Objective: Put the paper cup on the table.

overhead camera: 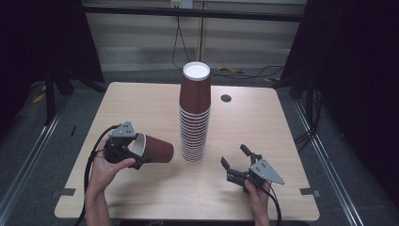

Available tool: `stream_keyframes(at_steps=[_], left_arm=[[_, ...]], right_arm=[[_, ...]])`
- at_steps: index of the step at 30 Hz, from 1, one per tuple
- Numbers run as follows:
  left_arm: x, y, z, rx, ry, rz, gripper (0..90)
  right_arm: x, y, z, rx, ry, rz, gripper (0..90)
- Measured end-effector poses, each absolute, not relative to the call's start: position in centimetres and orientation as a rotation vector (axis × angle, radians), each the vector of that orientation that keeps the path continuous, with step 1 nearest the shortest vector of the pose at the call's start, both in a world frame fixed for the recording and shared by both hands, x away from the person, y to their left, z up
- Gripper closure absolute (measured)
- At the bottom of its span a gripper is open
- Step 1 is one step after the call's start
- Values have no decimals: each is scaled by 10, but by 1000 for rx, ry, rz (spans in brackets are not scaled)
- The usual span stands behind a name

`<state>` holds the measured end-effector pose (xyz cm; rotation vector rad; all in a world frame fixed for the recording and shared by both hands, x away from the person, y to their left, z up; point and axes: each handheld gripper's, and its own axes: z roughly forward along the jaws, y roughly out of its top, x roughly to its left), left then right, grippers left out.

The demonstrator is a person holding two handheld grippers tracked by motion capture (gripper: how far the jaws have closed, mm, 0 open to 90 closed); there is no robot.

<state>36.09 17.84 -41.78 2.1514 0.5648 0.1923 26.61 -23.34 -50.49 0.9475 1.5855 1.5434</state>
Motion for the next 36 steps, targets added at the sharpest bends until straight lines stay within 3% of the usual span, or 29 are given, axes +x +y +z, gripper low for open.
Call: stream_keyframes(at_steps=[16,36], left_arm=[[392,179,-403,2250,597,222,46],[432,149,-399,2525,620,238,43]], right_arm=[[266,-233,-505,958,1579,1538,127],[265,-232,-505,979,1546,1508,126]])
